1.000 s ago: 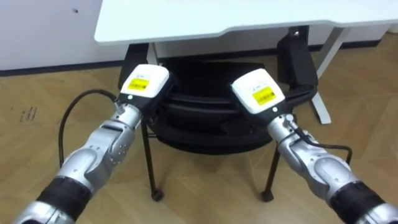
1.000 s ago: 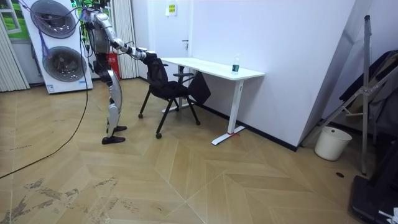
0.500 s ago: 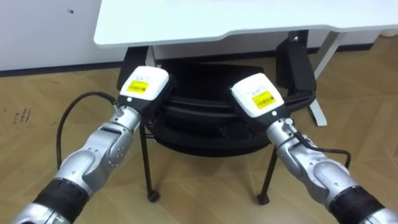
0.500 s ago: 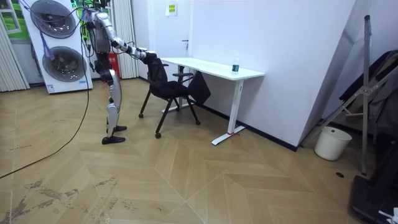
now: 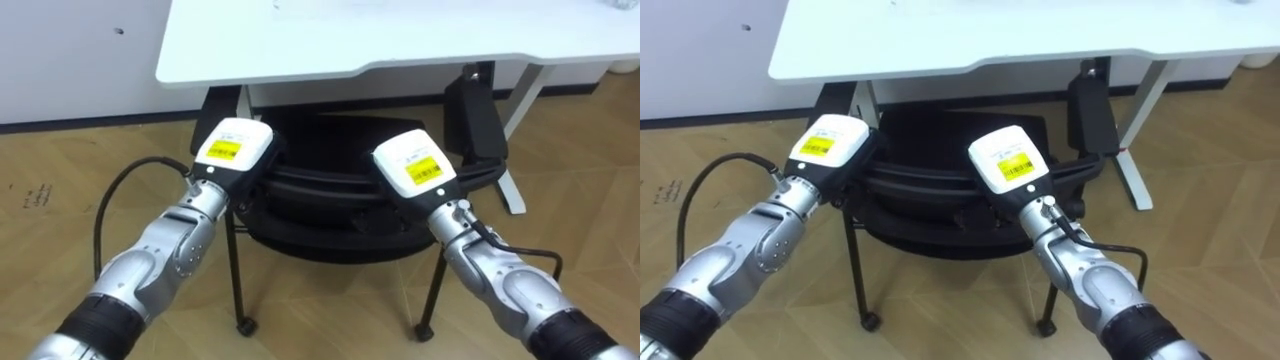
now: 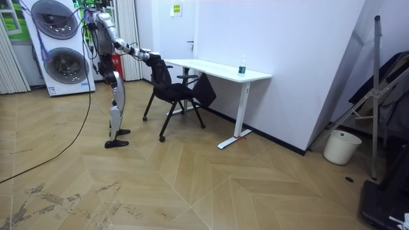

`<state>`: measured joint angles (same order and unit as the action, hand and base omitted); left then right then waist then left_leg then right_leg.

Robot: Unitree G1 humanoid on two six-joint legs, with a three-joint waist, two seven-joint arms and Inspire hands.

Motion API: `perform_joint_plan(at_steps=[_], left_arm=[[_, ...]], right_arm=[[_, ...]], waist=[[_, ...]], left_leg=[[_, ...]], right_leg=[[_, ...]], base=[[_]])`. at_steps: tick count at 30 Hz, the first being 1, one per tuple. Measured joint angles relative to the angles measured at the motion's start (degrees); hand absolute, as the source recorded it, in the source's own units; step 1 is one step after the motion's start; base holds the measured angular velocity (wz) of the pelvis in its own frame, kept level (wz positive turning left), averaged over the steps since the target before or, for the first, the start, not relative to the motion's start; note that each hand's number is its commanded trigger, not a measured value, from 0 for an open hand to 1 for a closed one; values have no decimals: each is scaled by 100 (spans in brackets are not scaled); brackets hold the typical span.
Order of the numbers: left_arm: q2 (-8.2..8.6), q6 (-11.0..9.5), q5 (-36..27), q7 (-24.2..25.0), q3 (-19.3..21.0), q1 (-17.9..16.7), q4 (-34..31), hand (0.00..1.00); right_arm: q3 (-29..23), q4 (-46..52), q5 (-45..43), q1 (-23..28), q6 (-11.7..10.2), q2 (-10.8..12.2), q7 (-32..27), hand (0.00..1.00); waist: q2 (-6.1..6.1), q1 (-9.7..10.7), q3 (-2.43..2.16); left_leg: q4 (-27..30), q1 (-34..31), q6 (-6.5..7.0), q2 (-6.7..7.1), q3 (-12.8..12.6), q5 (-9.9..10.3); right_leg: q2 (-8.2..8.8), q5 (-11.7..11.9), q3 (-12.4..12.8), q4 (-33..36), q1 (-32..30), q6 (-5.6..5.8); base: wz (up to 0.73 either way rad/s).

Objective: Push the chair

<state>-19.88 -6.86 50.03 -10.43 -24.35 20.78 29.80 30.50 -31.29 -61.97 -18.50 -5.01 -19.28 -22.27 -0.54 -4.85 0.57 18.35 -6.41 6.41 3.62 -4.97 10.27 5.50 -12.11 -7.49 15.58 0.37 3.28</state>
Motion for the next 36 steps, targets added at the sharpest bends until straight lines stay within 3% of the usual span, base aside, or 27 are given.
perform_joint_plan(at_steps=[3, 19, 26, 32, 36], left_arm=[[159, 41, -72, 50, 176, -39, 37, 0], [369, 56, -98, 274, 513, -166, 48, 0], [319, 73, -98, 281, 521, -238, -65, 0], [318, 154, -78, 226, 600, -272, -128, 0], [259, 184, 193, 226, 759, -275, -285, 0]], right_arm=[[-60, -3, 77, 36, -18, 64, 61, 0], [-198, 5, 93, 186, -166, 212, 263, 0], [-293, 19, 222, 218, -317, 216, 259, 0], [-766, 303, 874, 362, -359, 172, 489, 0], [-1156, 980, 746, 587, -300, -42, 709, 0]], waist=[[5, -2, -3], [-1, -12, 8], [-23, 28, 11], [-24, 136, 9], [-35, 134, -2]], left_leg=[[-3, 29, 0, 1, 2, 0], [-193, 330, -2, 13, -39, 0], [-288, 420, -25, 21, -11, -33], [-301, 417, -35, 6, -31, -40], [-312, 380, -49, -24, -96, -50]], right_leg=[[-1, 0, 35, 1, 25, 0], [-4, 20, 117, -185, 309, 18], [-20, 89, 34, -390, 461, 18], [-35, 106, 43, -404, 437, 13], [-62, 131, 111, -404, 366, -9]], base=[[0], [0], [1], [-2], [-10]])
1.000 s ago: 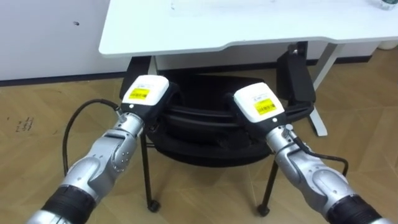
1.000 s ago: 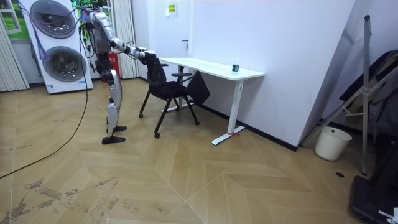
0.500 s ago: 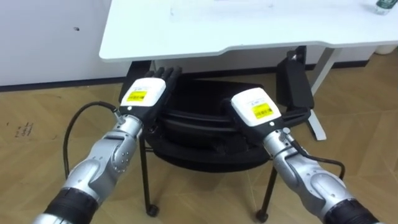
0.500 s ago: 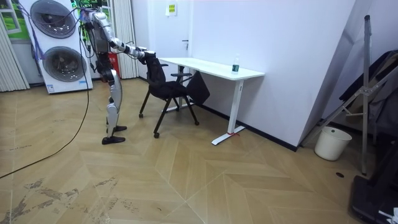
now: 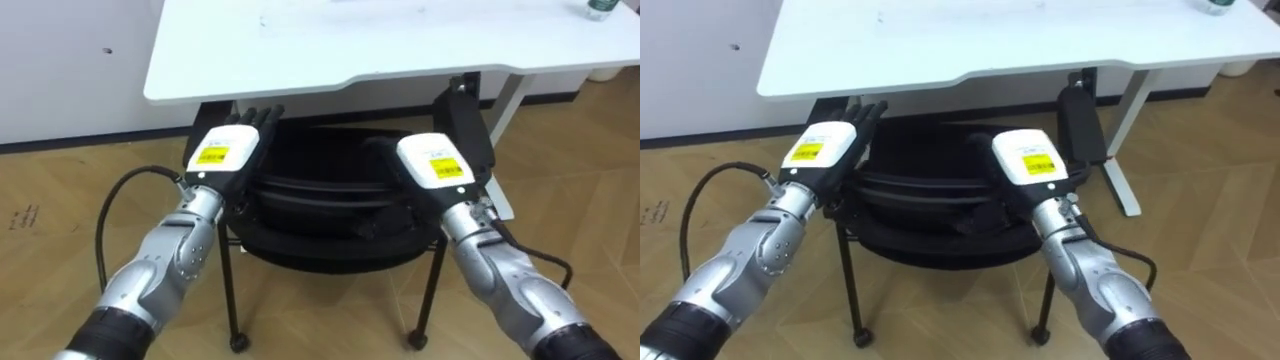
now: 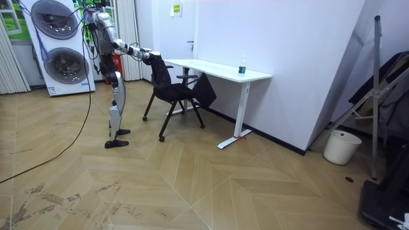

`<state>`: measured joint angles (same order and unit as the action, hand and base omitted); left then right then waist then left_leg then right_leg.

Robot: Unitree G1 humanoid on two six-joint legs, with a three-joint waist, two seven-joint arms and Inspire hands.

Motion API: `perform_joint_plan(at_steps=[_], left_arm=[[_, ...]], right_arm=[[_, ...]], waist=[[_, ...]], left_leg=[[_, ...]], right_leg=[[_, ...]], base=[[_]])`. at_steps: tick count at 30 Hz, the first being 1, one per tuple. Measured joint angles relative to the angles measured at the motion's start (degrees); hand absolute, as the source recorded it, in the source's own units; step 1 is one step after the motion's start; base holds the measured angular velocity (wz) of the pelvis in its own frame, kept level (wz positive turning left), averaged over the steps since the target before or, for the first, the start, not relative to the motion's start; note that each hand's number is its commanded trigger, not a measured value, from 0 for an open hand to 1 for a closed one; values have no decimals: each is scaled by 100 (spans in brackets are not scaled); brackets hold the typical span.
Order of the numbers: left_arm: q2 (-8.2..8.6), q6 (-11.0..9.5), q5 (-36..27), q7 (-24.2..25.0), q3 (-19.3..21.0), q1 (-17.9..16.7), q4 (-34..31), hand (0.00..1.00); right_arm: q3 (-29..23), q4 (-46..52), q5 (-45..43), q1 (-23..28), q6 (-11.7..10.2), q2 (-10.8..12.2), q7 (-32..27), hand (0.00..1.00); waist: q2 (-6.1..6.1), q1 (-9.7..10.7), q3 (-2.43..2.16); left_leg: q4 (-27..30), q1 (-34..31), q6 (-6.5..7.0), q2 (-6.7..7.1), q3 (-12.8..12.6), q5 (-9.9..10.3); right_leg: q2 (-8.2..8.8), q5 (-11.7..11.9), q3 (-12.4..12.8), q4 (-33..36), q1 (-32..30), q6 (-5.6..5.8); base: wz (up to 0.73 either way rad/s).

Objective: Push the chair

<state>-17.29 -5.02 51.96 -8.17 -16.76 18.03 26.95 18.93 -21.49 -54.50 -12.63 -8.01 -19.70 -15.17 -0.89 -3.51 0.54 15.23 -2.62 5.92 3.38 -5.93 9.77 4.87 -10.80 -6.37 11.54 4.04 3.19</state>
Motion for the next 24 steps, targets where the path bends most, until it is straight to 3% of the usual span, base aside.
perform_joint_plan(at_steps=[3, 4, 8, 11, 16, 20, 23, 24], left_arm=[[-31, -29, 69, 10, 349, -125, -412, 0], [-126, -34, 216, 18, 539, -283, -707, 0], [-255, -46, 500, 20, 935, -415, -913, 0], [-377, -49, 481, 10, 1206, -603, -1132, 0], [-466, -159, 479, -169, 1642, -831, -1425, 0], [-491, -144, 290, -594, 2058, -983, -1803, 0], [-487, -143, 201, -988, 2562, -1178, -2025, 0], [-486, -120, 198, -1129, 2764, -1341, -2022, 0]], right_arm=[[-366, 381, -75, 295, -72, -118, 122, 0], [-539, 590, -188, 433, -80, -127, 172, 0], [-994, 878, -207, 624, -258, -208, 239, 0], [-1346, 1187, -101, 699, -347, -426, 232, 0], [-2390, 1700, 881, 825, -203, -552, -244, 0], [-2785, 1740, 1261, 1047, -69, -555, -576, 0], [-3009, 1740, 1294, 1458, -62, -536, -767, 0], [-3073, 1740, 1265, 1624, -63, -533, -819, 0]], waist=[[-10, -8, -6], [-14, 9, -5], [-54, 38, -5], [-93, 96, -21], [-124, 154, -52], [-99, 168, -86], [-18, 180, -129], [37, 202, -162]], left_leg=[[2, 4, -1, 2, 1, -1], [-7, 27, -1, 3, 1, -1], [-3, 29, -4, -5, -6, -5], [-32, 40, -9, -10, -12, -15], [-124, 159, -21, -25, -5, -27], [-190, 235, -34, -49, -10, -31], [-318, 400, -44, -57, -82, -36], [-409, 497, -55, -57, -124, -44]], right_leg=[[0, 1, -7, -2, 46, -1], [2, 1, -5, -3, 61, -1], [-11, 42, 5, -101, 97, -4], [-16, 55, 26, -104, 92, -5], [-45, 110, 20, -202, 179, -10], [-74, 142, -1, -202, 212, -23], [-78, 143, 23, -217, 291, -22], [-79, 143, 21, -229, 339, -22]], base=[[1], [0], [-2], [-3], [0], [-3], [-13], [-21]])
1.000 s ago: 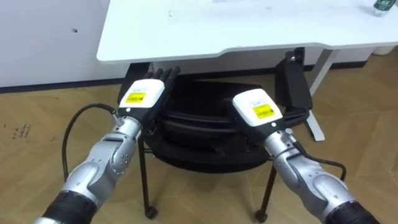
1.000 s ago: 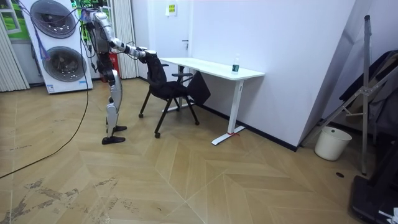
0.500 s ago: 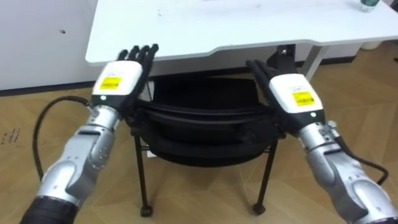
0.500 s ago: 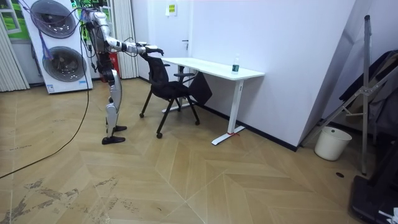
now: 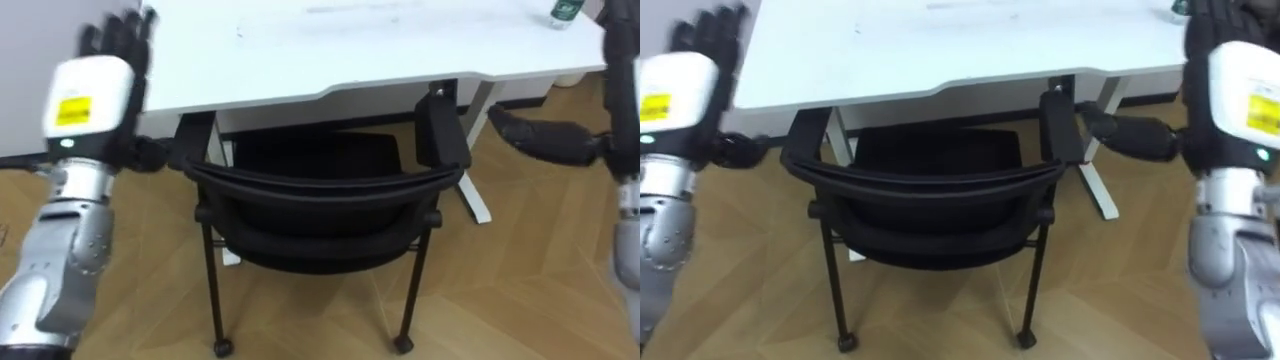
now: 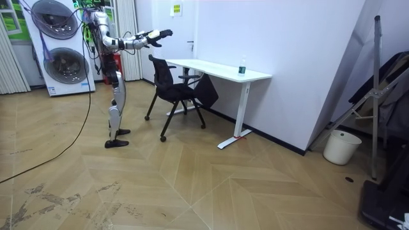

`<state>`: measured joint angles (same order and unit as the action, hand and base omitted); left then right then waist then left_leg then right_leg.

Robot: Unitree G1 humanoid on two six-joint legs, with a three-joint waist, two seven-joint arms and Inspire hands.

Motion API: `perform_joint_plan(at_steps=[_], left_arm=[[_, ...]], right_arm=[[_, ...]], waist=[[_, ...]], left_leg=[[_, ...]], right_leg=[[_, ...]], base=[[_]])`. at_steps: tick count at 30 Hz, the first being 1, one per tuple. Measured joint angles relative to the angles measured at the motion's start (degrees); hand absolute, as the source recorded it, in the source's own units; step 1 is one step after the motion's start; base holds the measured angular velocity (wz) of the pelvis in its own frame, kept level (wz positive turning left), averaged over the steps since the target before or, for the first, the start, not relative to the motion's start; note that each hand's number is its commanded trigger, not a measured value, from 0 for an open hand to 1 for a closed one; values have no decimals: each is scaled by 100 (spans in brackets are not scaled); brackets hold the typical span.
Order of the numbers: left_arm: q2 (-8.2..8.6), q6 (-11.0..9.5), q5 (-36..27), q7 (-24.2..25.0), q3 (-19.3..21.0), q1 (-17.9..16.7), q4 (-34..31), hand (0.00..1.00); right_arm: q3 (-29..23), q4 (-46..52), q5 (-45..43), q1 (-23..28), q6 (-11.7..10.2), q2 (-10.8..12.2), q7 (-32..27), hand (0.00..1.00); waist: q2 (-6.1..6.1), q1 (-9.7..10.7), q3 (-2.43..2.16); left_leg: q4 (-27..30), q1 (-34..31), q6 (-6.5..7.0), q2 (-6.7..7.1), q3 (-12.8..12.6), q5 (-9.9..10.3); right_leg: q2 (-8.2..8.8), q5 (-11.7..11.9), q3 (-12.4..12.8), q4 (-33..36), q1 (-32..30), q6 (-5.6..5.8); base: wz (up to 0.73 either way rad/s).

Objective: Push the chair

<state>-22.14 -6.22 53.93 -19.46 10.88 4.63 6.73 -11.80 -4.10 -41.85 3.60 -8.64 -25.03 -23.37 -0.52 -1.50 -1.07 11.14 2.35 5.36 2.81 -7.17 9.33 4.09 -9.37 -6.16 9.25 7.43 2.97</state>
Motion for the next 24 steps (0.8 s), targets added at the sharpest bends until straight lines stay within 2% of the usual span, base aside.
perform_joint_plan(at_steps=[1, 2, 6, 8, 10, 11, 14, 16, 19, 20, 21, 22, 24], left_arm=[[5, 28, -39, -110, 180, -192, 1, 0], [18, 32, -41, -161, 273, -284, 1, 0], [66, 107, -505, -511, 683, -964, 140, 0], [157, 220, -773, -648, 774, -1224, 325, 0], [409, 316, -1191, -813, 874, -1461, 528, 0], [454, 320, -1355, -874, 900, -1534, 610, 0], [590, 386, -2205, -1057, 946, -1842, 1130, 0], [795, 416, -2689, -1192, 1059, -2096, 1659, 0], [1044, 575, -3242, -1251, 1157, -2508, 2257, 0], [1072, 582, -3350, -1249, 1153, -2550, 2434, 0], [1122, 600, -3563, -1240, 1155, -2586, 2887, 0], [1142, 614, -3675, -1224, 1155, -2595, 3136, 0], [1289, 708, -4212, -1003, 1157, -2742, 3769, 0]], right_arm=[[-86, 0, 16, 137, -1, 7, -56, 0], [-134, 1, 47, 209, 0, 7, -92, 0], [-523, -208, 633, 745, 47, 47, -299, 0], [-574, -430, 1231, 908, 124, 65, -424, 0], [-790, -704, 1817, 1082, 262, 280, -562, 0], [-820, -793, 1978, 1115, 263, 341, -641, 0], [-979, -1479, 3078, 1191, 313, 544, -886, 0], [-1246, -2011, 3750, 1293, 383, 787, -1014, 0], [-1306, -2738, 4560, 1562, 489, 1059, -1089, 0], [-1307, -2976, 4709, 1580, 509, 1096, -1077, 0], [-1309, -3490, 4970, 1609, 555, 1168, -1006, 0], [-1308, -3780, 5116, 1605, 586, 1193, -929, 0], [-1310, -4639, 5655, 1654, 764, 1294, -512, 0]], waist=[[49, 0, -16], [70, -5, -14], [111, 23, 46], [106, 37, 64], [85, 13, 85], [82, 15, 88], [57, 47, 93], [66, 45, 86], [62, 67, 81], [69, 55, 77], [-5, 61, 83], [66, 77, 80], [89, 129, 48]], left_leg=[[-57, 68, -2, 1, -42, -1], [-80, 98, -4, 2, -66, 0], [-164, 168, -41, -22, -128, -4], [-173, 157, -49, -22, -146, 0], [-172, 130, -54, -24, -145, 4], [-175, 130, -57, -25, -144, 6], [-187, 146, -70, -29, -139, 18], [-210, 154, -70, -26, -142, 20], [-261, 221, -76, -29, -137, 26], [-271, 238, -76, -30, -135, 29], [-276, 244, -74, -26, -112, 34], [-275, 241, -75, -25, -95, 36], [-283, 238, -73, -20, -71, 59]], right_leg=[[0, 0, -6, -49, 62, 0], [0, 0, 3, -73, 77, 0], [-22, -1, 22, -93, 83, 0], [-22, -1, -4, -140, 82, -1], [-22, -1, -19, -145, 58, -1], [-23, -1, -20, -148, 57, -1], [-30, -1, -14, -150, 71, -1], [-31, -1, -4, -152, 67, -1], [-35, -2, -12, -153, 106, 0], [-36, -3, -9, -152, 120, 0], [-35, -3, -16, -158, 129, 0], [-36, -3, -19, -157, 132, -1], [-34, -7, -15, -145, 152, 1]], base=[[-21], [-20], [-10], [-8], [0], [0], [0], [0], [0], [4], [5], [7], [3]])
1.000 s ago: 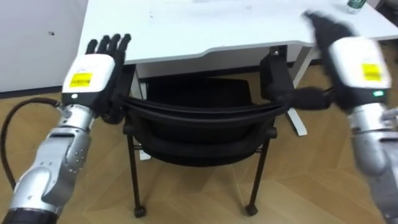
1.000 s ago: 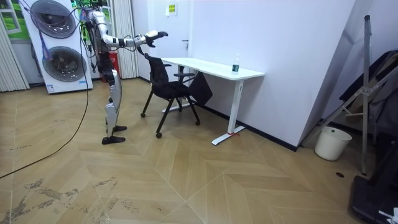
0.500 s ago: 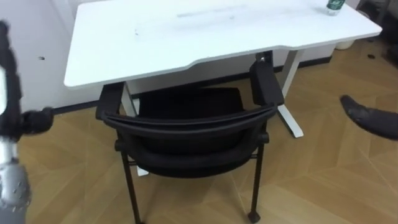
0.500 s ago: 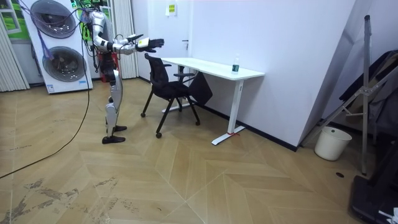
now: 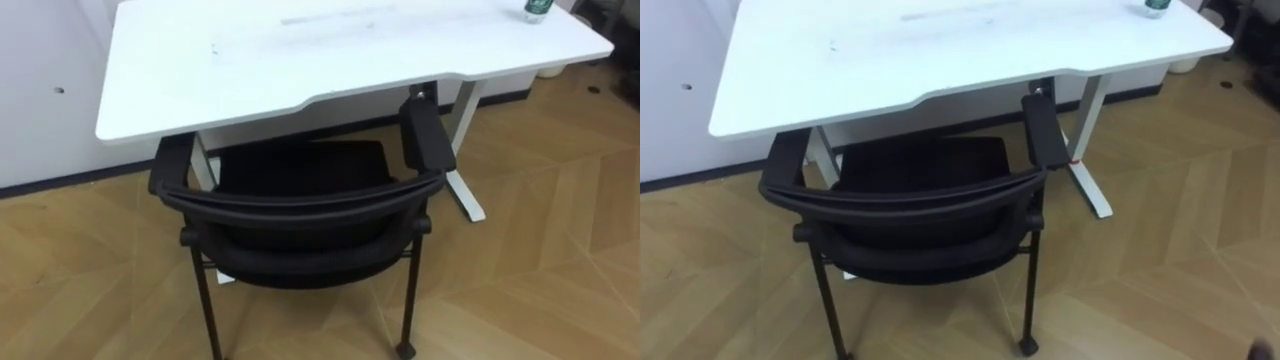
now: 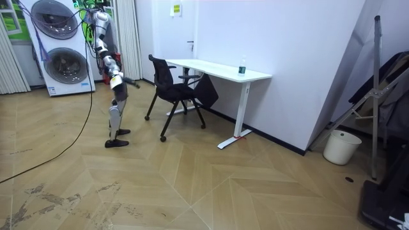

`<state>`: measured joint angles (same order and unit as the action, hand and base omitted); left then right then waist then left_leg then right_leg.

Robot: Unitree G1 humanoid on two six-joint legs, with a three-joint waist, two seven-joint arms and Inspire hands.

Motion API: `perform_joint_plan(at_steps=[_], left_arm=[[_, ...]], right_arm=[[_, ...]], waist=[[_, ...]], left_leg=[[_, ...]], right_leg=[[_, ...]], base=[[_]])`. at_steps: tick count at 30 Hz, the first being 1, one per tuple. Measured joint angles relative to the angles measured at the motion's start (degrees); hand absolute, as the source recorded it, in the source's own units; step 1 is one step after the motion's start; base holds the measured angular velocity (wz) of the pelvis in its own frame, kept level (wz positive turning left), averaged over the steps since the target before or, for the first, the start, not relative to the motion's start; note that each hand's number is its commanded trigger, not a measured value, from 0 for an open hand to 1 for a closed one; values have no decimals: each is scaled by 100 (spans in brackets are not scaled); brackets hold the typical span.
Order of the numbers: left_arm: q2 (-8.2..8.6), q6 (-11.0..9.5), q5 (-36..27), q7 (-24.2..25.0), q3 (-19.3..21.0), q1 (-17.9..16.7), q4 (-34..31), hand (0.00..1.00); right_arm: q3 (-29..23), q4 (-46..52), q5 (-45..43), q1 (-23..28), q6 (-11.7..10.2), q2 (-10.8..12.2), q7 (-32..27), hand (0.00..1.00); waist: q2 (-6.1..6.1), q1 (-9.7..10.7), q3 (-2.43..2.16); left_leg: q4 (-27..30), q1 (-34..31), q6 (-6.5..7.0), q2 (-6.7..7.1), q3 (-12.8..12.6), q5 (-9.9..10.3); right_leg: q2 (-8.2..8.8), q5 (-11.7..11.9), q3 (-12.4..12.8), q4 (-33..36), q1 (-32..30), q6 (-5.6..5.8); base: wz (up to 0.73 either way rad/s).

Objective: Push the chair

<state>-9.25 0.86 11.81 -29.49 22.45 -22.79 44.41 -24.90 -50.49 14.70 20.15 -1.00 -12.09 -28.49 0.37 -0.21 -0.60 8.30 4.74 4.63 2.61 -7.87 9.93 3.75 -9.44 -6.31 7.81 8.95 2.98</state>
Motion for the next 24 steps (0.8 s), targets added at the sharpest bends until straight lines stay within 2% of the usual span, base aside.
perform_joint_plan(at_steps=[2, 4, 6, 9, 12, 14, 18, 24], left_arm=[[73, 38, -274, 231, 3, -35, 571, 0], [185, 155, -594, 633, 1, -46, 1159, 0], [251, 190, -753, 930, -6, 20, 1618, 0], [405, 377, -795, 1249, -45, 118, 1994, 0], [450, 513, -785, 1468, -263, 189, 2133, 0], [452, 533, -783, 1539, -385, 263, 2137, 0], [458, 633, -706, 1539, -606, 624, 2116, 0], [453, 636, -714, 1520, -841, 978, 1951, 0]], right_arm=[[2, -605, 317, 46, 63, 95, 365, 0], [15, -1252, 489, 12, 229, 278, 710, 0], [128, -1642, 563, -19, 320, 365, 939, 0], [378, -1882, 635, -134, 561, 408, 1265, 0], [583, -1927, 713, -281, 614, 426, 1497, 0], [667, -1923, 831, -362, 611, 454, 1575, 0], [862, -1935, 1021, -703, 613, 558, 1802, 0], [1345, -2015, 1054, -906, 615, 657, 2291, 0]], waist=[[5, 14, -5], [4, 28, 2], [4, 35, 5], [7, 119, 17], [-15, 141, 26], [-24, 147, 26], [-57, 154, 23], [-176, 198, 21]], left_leg=[[8, 5, 1, 8, 2, 14], [36, 11, -8, 10, 1, 18], [70, 9, -42, 13, -3, 57], [171, -6, -45, 8, -24, 87], [230, -11, -51, -2, -54, 86], [241, -7, -61, -10, -70, 79], [255, -25, -67, -17, -76, 75], [208, -26, -42, -4, -71, 61]], right_leg=[[9, -26, 5, 5, 20, -1], [12, -49, 4, 14, 45, -1], [16, -74, 3, 26, 46, -4], [28, -132, 12, 107, 22, -23], [29, -171, 30, 107, 15, -65], [23, -194, 74, 113, 13, -72], [13, -194, 91, 118, -7, -75], [15, -191, 49, 92, -1, -76]], base=[[0], [0], [-2], [-3], [-3], [0], [0], [0]])
